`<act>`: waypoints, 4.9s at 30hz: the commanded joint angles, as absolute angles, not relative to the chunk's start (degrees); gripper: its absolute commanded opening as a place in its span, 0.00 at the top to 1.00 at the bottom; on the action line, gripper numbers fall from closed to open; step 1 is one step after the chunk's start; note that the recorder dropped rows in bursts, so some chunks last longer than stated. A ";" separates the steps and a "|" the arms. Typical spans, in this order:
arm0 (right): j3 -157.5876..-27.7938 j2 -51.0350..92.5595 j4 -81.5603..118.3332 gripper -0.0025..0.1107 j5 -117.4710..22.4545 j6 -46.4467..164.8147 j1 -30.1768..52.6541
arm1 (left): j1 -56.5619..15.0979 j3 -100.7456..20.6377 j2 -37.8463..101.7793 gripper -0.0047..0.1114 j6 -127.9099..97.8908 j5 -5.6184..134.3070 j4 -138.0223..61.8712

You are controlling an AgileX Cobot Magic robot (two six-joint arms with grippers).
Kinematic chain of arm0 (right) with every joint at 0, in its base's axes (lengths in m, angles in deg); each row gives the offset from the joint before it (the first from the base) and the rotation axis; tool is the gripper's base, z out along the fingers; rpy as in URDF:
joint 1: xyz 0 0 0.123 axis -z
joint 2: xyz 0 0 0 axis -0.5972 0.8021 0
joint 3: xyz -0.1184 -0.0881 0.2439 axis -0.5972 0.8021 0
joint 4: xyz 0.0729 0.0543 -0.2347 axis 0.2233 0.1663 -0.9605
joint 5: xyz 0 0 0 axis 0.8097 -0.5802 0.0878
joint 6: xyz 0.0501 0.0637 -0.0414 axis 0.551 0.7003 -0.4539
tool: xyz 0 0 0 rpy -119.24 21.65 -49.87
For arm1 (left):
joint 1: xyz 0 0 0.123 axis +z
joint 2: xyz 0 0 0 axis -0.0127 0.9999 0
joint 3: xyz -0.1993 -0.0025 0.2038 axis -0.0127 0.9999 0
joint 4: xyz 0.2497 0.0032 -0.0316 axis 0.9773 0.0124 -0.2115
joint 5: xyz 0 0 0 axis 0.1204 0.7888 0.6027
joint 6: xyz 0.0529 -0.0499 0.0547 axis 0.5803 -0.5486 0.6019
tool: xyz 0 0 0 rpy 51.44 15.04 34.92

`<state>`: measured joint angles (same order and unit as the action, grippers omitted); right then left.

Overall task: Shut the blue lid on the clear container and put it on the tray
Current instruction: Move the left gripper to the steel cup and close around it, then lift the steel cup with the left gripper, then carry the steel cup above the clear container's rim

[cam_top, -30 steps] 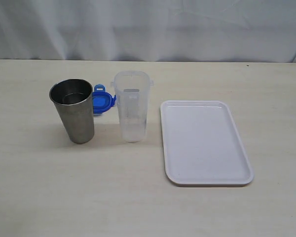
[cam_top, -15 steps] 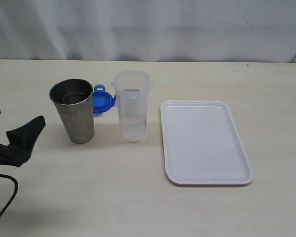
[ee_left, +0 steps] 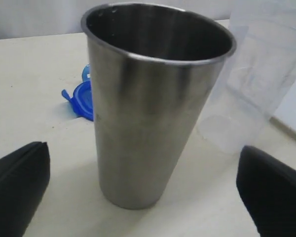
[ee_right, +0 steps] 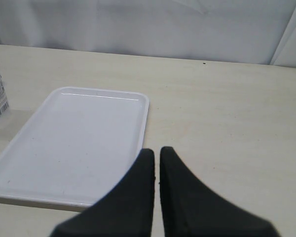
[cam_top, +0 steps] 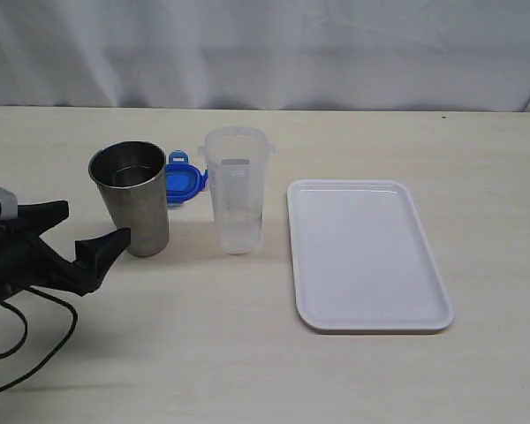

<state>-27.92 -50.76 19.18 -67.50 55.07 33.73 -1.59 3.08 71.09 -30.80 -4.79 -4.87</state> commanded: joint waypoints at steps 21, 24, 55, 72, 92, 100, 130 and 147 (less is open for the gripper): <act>-27.79 -51.04 19.40 0.94 -67.35 55.25 33.98 | -5.82 -13.23 82.96 0.14 -31.04 -5.62 0.12; -27.79 -51.04 19.40 0.94 -67.35 55.25 33.98 | -6.16 -14.81 83.89 0.14 -31.04 -5.62 -0.03; -27.79 -51.04 19.40 0.94 -67.35 55.25 33.98 | -6.16 -17.08 82.80 0.14 -32.91 -5.62 -1.72; -27.79 -51.04 19.40 0.94 -67.35 55.25 33.98 | -6.16 -17.08 82.80 0.24 -32.81 -5.62 -0.75; -27.79 -51.04 19.40 0.94 -67.35 55.25 33.98 | -6.16 -17.27 82.80 0.96 -32.92 -5.62 2.88; -27.79 -51.04 19.40 0.94 -67.35 55.25 33.98 | -6.16 -17.27 82.64 0.96 -34.47 -5.62 2.10; -27.79 -51.04 19.40 0.94 -67.35 55.25 33.98 | -10.20 -28.79 62.28 0.96 -47.86 16.51 3.69; -27.79 -51.04 19.40 0.94 -67.35 55.25 33.98 | -14.79 -38.35 65.03 0.96 -51.05 25.63 3.31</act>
<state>-27.92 -50.76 19.18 -67.50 55.07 33.73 -14.32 -37.05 64.55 -50.28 28.90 4.84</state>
